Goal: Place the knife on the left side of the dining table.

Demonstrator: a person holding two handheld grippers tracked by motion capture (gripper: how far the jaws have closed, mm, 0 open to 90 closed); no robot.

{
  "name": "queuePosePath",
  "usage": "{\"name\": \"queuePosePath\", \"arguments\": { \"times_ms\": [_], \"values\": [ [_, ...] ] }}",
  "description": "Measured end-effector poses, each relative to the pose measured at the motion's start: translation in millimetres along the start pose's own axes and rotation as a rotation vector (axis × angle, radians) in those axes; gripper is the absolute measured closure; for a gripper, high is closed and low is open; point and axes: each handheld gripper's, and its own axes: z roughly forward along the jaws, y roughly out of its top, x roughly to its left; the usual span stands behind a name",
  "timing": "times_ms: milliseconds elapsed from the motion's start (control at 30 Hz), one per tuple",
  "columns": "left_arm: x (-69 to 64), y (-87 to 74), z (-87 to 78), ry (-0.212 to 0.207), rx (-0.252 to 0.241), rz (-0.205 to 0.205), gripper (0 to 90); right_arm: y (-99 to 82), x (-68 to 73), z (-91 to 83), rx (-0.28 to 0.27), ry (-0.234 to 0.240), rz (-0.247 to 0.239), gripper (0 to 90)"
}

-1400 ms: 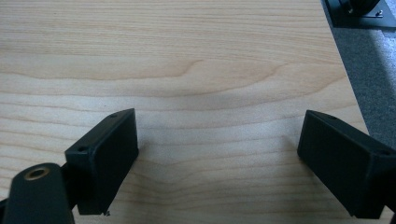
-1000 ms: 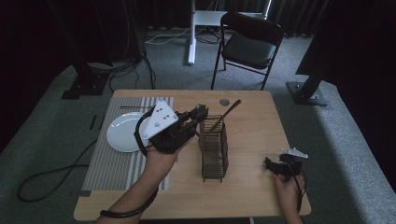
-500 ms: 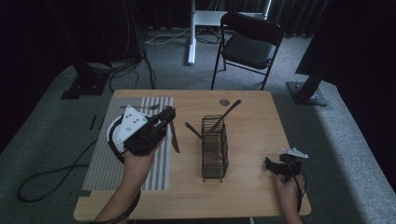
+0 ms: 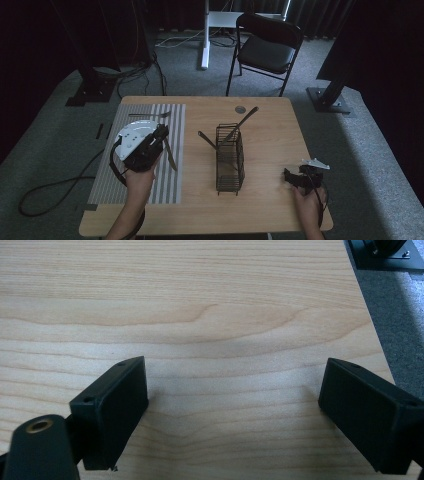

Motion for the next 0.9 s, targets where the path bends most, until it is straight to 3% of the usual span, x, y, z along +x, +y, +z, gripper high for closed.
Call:
{"name": "queuePosePath", "arguments": {
  "times_ms": [167,300,433,733,900],
  "values": [
    [8.0,-15.5,8.8,0.022,0.018,-0.027,83.4,0.0,0.0,0.0,0.0,0.0,0.0,11.8],
    [17.8,-33.1,19.3,0.028,0.046,-0.078,83.4,0.0,0.0,-0.1,0.001,0.0,-0.001,11.8],
    [21.6,-41.8,23.7,0.037,0.055,-0.095,83.4,0.0,0.0,0.0,0.001,0.0,-0.001,11.8],
    [22.7,-55.4,29.7,0.044,0.065,-0.105,83.4,0.0,0.0,0.0,0.001,-0.001,-0.001,11.8],
    [25.6,-57.2,21.8,0.053,0.064,-0.107,83.3,0.0,0.0,-0.1,0.002,-0.001,-0.001,11.8]
  ]
}}
